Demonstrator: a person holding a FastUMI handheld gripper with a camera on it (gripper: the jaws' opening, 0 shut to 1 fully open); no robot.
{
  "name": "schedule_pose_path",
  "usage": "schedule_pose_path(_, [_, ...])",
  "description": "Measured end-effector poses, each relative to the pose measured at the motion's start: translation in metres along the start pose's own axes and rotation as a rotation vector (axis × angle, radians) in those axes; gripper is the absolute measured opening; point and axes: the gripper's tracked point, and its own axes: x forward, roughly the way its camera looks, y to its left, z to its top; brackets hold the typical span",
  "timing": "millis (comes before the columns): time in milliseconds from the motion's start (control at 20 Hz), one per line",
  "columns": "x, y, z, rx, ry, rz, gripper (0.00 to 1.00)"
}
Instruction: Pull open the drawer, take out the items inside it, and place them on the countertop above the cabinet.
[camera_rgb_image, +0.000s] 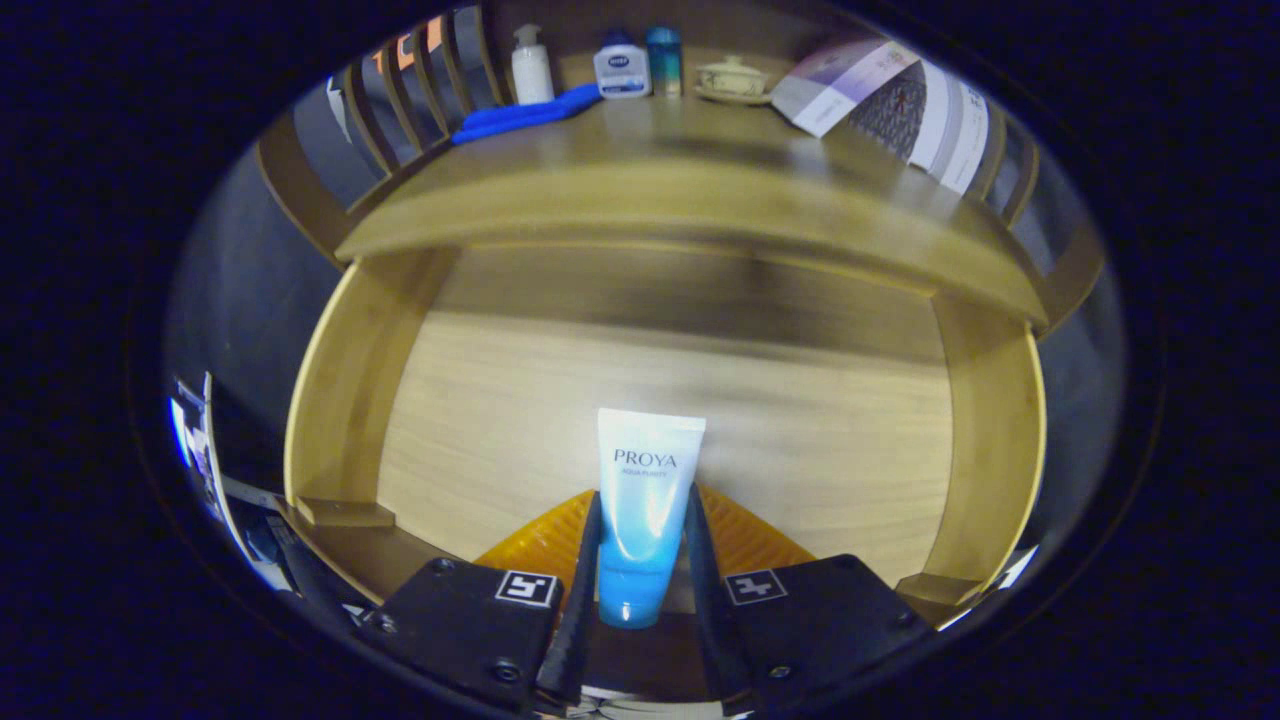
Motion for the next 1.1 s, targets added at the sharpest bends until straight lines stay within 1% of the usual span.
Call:
schedule_pose_path(300, [-0.042, 0.006, 0.043, 0.01, -0.092, 0.01, 0.47])
schedule_pose_path(400, [-0.052, 0.007, 0.065, 0.018, -0.129, 0.013, 0.47])
schedule_pose_path(500, [-0.058, 0.007, 0.09, 0.022, -0.166, -0.002, 0.47])
schedule_pose_path(600, [-0.059, 0.009, 0.109, 0.019, -0.19, -0.014, 0.47])
schedule_pose_path(750, [-0.057, 0.016, 0.125, -0.002, -0.185, -0.021, 0.47])
schedule_pose_path(850, [-0.056, 0.016, 0.144, -0.008, -0.199, -0.029, 0.47])
schedule_pose_path(1100, [-0.042, 0.006, 0.191, -0.021, -0.225, -0.085, 0.47])
